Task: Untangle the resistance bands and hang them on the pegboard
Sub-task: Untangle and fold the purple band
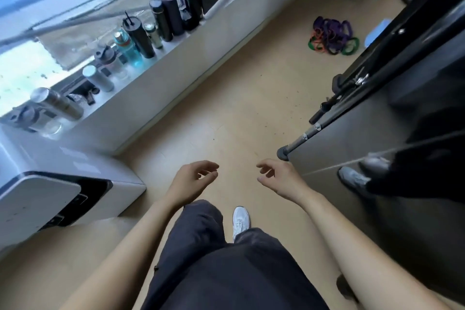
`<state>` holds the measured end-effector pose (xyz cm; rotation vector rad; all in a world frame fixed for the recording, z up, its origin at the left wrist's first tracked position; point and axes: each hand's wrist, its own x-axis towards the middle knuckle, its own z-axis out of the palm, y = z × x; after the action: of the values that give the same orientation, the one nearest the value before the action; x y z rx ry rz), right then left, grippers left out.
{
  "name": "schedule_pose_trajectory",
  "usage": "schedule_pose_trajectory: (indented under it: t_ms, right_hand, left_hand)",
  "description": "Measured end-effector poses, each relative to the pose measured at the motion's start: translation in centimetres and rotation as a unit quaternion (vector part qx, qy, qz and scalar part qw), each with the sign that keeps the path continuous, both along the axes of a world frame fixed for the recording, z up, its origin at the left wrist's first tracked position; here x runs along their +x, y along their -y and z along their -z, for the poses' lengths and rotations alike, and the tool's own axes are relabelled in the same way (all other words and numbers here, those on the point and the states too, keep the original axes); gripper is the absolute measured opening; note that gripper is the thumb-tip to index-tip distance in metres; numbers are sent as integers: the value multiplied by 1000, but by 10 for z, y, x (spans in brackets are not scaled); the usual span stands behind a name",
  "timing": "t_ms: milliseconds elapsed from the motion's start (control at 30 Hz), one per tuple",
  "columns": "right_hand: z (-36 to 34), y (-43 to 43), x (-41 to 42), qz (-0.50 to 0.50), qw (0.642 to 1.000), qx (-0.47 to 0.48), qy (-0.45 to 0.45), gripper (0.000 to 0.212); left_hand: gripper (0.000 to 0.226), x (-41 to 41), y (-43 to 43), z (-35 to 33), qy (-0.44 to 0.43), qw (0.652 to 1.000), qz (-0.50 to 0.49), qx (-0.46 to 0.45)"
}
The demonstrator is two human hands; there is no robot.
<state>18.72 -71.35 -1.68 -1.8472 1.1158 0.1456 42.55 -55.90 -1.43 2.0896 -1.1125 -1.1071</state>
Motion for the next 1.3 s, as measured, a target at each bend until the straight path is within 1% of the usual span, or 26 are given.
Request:
schedule_pose_trajectory:
  t_ms: [167, 267, 467, 600, 700, 933, 1067, 1300]
  right_hand:
    - [6, 75, 48, -8, 1000, 6, -13, 29]
    - [11, 120, 79, -3, 1000, 10, -24, 27]
    - [10, 207, 142, 29, 998, 11, -54, 29]
    - [8, 263, 179, 69, 996, 24, -46, 33]
    - [10, 309, 197, 93, 994, 24, -45, 35]
    - [28, 438, 212, 141, 989, 30, -18, 31]
    - [34, 543, 207, 154, 987, 31, -19, 33]
    - [26, 709, 186, 182, 983, 27, -23, 34]
  left_hand:
    - [15, 45, 71, 12, -22, 1000, -20, -2]
    - [16, 76, 119, 20, -27, 1000, -6, 4]
    - [21, 153, 224, 30, -24, 997, 65, 25]
    - [22, 201, 303, 22, 24, 989, 139, 35]
    - [20, 225, 370, 16, 47, 984, 167, 36]
    - [24, 241, 534, 23, 55, 973, 223, 35]
    - [21, 236, 644, 25, 64, 969, 238, 34]
    - [21, 226, 803, 12, 49, 972, 227, 32]
